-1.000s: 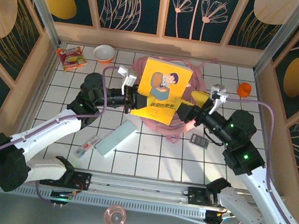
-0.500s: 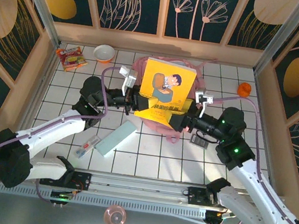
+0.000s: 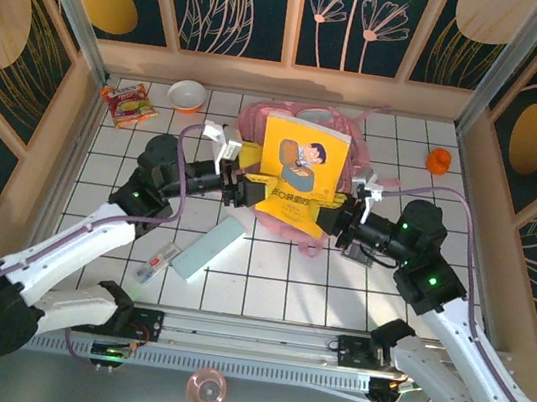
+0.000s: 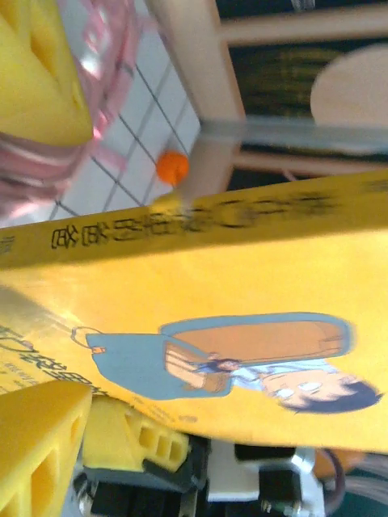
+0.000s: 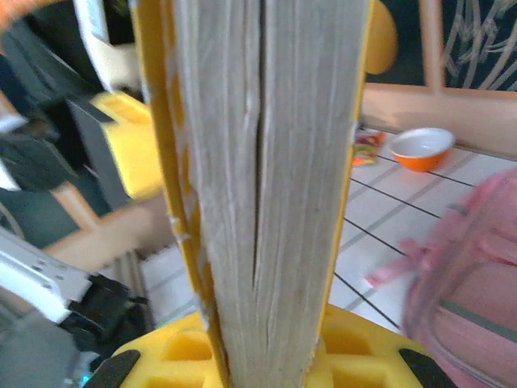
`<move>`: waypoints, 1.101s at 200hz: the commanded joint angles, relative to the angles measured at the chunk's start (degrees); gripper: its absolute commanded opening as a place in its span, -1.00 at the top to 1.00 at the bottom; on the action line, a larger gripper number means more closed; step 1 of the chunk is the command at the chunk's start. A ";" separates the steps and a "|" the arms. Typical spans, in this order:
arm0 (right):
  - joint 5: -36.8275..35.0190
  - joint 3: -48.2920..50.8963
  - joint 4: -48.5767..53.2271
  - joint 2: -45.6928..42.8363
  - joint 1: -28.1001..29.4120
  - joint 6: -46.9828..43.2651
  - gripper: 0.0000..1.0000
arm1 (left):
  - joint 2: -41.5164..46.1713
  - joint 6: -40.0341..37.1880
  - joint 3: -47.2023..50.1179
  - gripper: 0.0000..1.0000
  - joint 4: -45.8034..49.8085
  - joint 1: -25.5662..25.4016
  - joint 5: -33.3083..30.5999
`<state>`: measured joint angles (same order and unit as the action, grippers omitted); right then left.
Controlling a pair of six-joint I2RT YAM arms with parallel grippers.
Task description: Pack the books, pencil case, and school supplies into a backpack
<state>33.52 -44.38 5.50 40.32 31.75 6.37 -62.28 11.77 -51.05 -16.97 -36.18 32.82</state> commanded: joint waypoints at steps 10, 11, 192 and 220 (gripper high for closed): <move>-9.76 -5.89 13.96 0.85 -0.06 -22.65 1.00 | 4.75 -25.63 -5.73 -0.60 22.32 -0.18 -12.29; -9.76 -5.89 13.96 0.85 -0.06 -22.65 1.00 | 4.78 -26.17 -6.08 -0.60 22.94 -0.19 -12.36; -17.53 -15.05 28.50 18.42 9.28 -50.25 1.00 | -7.70 -49.54 -11.16 0.15 40.37 -1.34 2.85; -11.23 -13.22 24.28 16.17 3.97 -49.44 0.83 | -5.20 -45.48 -6.80 1.00 33.45 -1.24 4.27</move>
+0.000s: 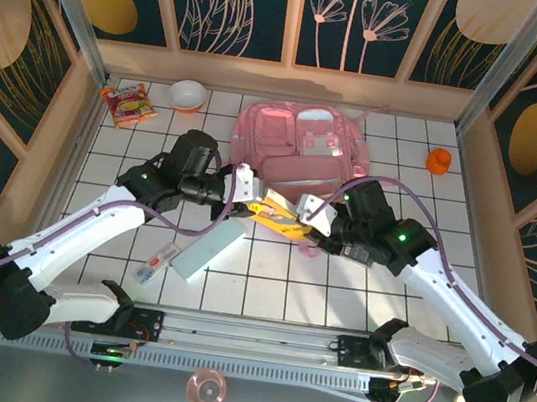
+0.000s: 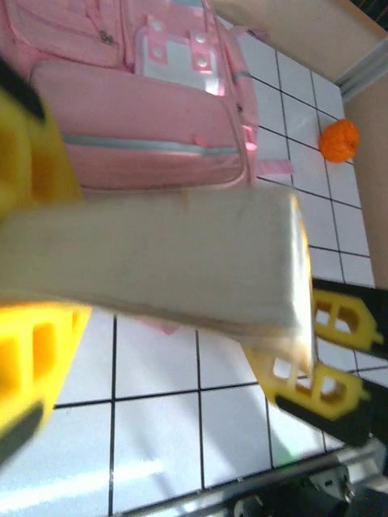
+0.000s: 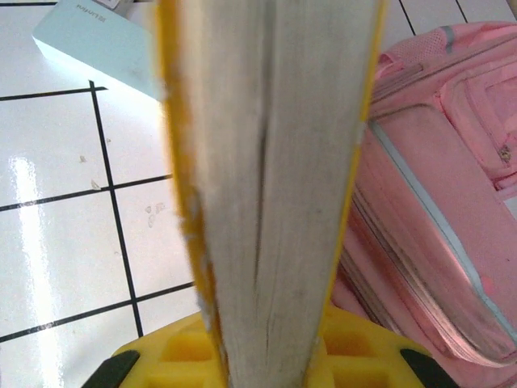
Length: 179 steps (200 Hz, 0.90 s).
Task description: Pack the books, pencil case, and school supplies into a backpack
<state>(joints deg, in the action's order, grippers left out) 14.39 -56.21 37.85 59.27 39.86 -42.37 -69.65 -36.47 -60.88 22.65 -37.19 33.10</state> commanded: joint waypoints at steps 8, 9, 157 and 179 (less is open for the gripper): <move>11.85 -0.31 -10.23 -4.20 -7.38 0.62 0.51 | 3.46 4.99 4.76 1.00 -9.79 0.06 4.42; 12.35 -0.18 -10.37 -4.40 -7.75 0.84 0.47 | 3.64 5.26 5.53 1.00 -10.20 0.17 4.51; 46.45 33.88 -69.17 -24.96 -32.68 60.86 -0.79 | 5.39 48.56 18.67 1.00 -61.76 7.75 26.61; 51.83 33.63 -74.91 -22.61 -32.57 65.24 -0.61 | 3.24 47.99 16.73 1.00 -59.22 7.74 29.35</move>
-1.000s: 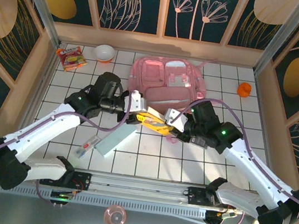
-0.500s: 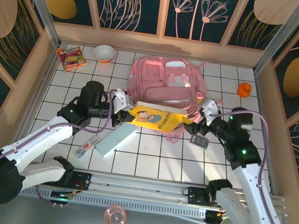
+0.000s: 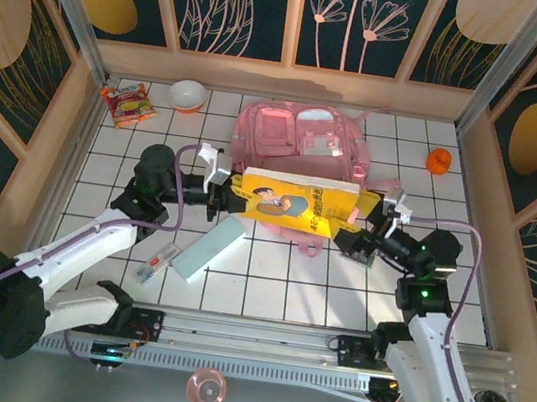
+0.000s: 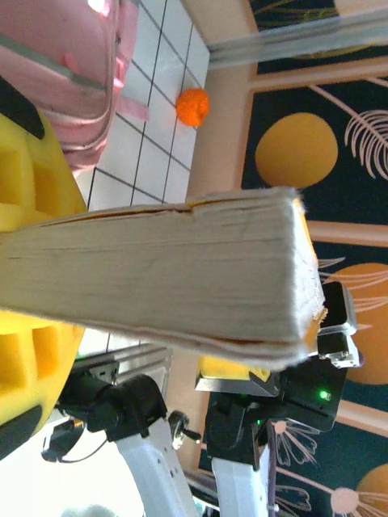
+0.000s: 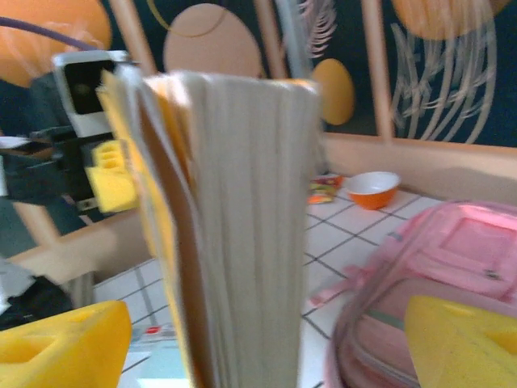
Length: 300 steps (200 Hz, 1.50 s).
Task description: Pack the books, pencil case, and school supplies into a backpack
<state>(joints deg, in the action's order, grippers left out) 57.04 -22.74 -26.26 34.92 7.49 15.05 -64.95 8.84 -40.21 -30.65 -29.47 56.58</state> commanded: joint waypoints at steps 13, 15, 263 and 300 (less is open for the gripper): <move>11.63 -0.64 -13.52 3.60 -0.11 10.65 -0.45 | -2.06 2.72 -4.26 1.00 -5.95 0.03 6.48; 11.92 -0.86 -13.50 3.89 -0.06 10.91 -0.43 | -2.10 2.75 -4.31 1.00 -6.07 0.03 6.52; -39.11 -15.45 41.29 2.52 -13.99 16.76 1.00 | -45.70 -40.53 -38.07 -0.85 35.33 -14.10 -49.70; -38.41 -15.85 42.11 2.70 -13.99 16.86 1.00 | -51.63 -40.77 -41.69 -0.85 36.30 -14.04 -52.46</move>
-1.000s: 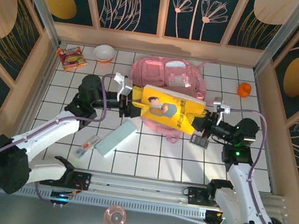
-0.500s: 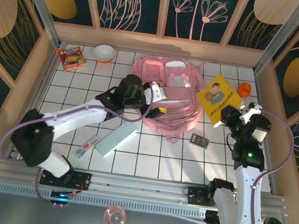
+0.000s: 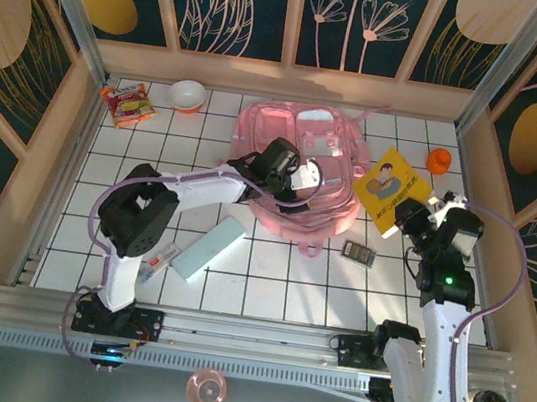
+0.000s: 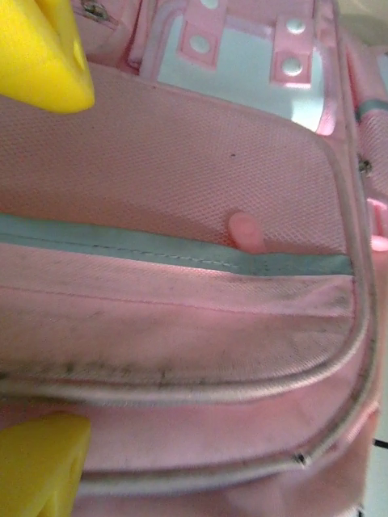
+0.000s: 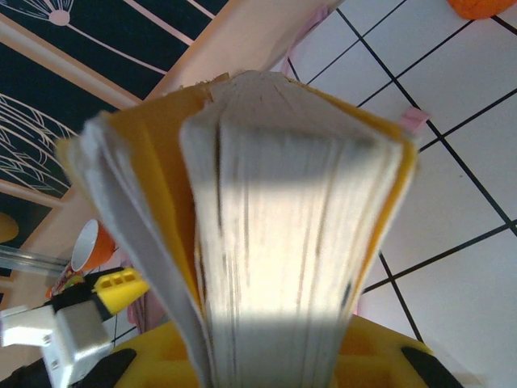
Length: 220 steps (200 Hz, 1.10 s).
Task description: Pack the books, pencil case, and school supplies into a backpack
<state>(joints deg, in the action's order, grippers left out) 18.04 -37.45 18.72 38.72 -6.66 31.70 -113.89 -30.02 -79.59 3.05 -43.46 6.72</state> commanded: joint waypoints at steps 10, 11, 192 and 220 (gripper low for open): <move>0.68 -1.22 -2.49 -1.15 0.11 0.14 1.00 | -3.25 -1.93 -2.17 -0.70 1.83 -0.09 -3.66; 0.68 -1.26 -2.43 -1.17 0.13 0.12 1.00 | -3.31 -1.90 -2.12 -0.68 1.76 -0.11 -3.69; 10.31 -2.85 6.63 -12.09 0.30 22.22 1.00 | 14.65 29.01 -9.45 1.00 -1.80 3.26 1.46; 13.67 2.85 -0.45 -13.49 1.49 28.92 1.00 | 14.07 30.72 -12.46 1.00 -0.98 3.57 2.60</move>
<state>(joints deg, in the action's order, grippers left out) 25.87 -38.20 30.17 26.76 -6.44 52.64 -102.17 -3.44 -86.41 7.27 -40.21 7.05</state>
